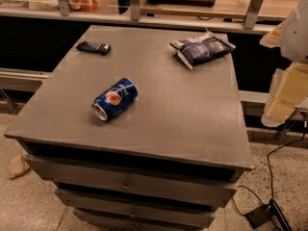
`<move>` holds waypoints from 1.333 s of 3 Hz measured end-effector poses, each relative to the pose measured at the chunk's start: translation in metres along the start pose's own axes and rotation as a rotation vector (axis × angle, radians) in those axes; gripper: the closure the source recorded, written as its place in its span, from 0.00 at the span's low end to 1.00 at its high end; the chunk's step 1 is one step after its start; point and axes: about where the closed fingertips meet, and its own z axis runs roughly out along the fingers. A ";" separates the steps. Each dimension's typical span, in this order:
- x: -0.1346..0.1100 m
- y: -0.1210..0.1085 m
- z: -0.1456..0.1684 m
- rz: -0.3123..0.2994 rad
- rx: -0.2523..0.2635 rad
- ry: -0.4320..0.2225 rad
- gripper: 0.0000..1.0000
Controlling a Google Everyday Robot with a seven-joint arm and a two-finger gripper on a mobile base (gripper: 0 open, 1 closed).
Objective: Move rxbar blueberry near pepsi can
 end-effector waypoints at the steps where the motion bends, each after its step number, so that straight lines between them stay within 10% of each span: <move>1: 0.000 0.000 0.000 0.000 0.000 0.000 0.00; 2: -0.024 -0.015 0.004 0.035 0.020 -0.109 0.00; 4: -0.106 -0.097 0.025 0.234 0.091 -0.586 0.00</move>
Offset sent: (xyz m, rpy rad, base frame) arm 0.0635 0.0553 0.0167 0.3324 -0.1162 -0.0323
